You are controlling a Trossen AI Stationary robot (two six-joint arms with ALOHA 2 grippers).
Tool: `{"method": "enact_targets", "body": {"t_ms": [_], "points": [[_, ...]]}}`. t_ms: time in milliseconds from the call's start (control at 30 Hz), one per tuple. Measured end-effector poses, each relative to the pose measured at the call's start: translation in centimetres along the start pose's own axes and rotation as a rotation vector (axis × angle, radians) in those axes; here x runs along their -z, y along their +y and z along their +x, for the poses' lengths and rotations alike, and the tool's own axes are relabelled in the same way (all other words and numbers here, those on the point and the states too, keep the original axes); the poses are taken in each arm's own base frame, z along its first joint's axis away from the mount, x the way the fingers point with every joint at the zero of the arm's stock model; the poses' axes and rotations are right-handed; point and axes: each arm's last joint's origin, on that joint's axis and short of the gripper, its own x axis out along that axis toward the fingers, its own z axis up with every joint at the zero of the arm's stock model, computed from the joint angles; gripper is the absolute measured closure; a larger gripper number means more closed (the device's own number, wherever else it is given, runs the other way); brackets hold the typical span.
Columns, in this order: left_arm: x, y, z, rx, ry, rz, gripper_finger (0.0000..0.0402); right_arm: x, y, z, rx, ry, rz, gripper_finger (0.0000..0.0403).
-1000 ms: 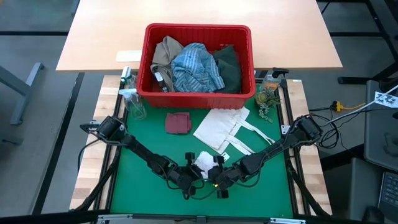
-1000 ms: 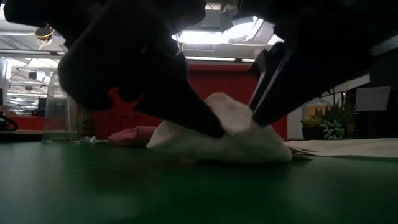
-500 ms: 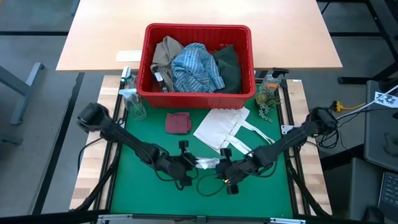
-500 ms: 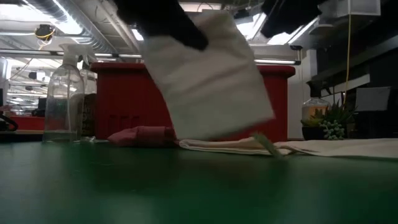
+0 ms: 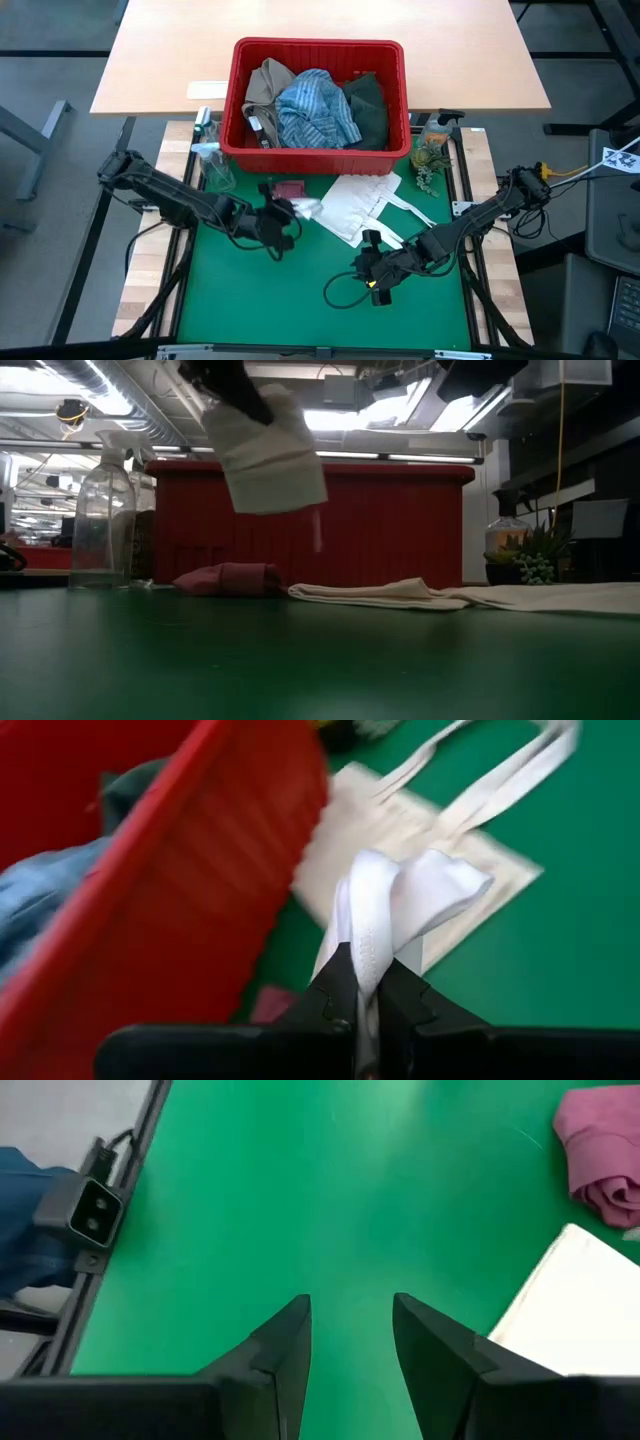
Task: Fold Laundry from Bin
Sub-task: Stack the folded white underwear on top of the pink underwear
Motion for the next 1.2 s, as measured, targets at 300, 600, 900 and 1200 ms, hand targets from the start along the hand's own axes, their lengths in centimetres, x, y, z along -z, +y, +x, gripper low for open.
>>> {"method": "enact_targets", "body": {"t_ms": [300,600,900,1200], "points": [[0.9,3.0,0.8,-0.103,0.128,-0.036,0.0397,0.1,0.0,0.0,0.003,0.01,-0.002,0.026],[3.4,5.4,0.9,-0.303,0.333,-0.293,0.0396,0.1,0.0,0.0,0.003,0.011,-0.002,0.026],[4.6,6.6,0.8,-0.373,0.48,-0.493,0.0396,0.1,-0.1,0.0,0.003,0.009,-0.001,0.026],[4.2,6.4,1.4,-0.358,0.442,-0.579,0.0396,0.1,0.0,0.0,0.002,0.007,-0.001,0.026]]}}
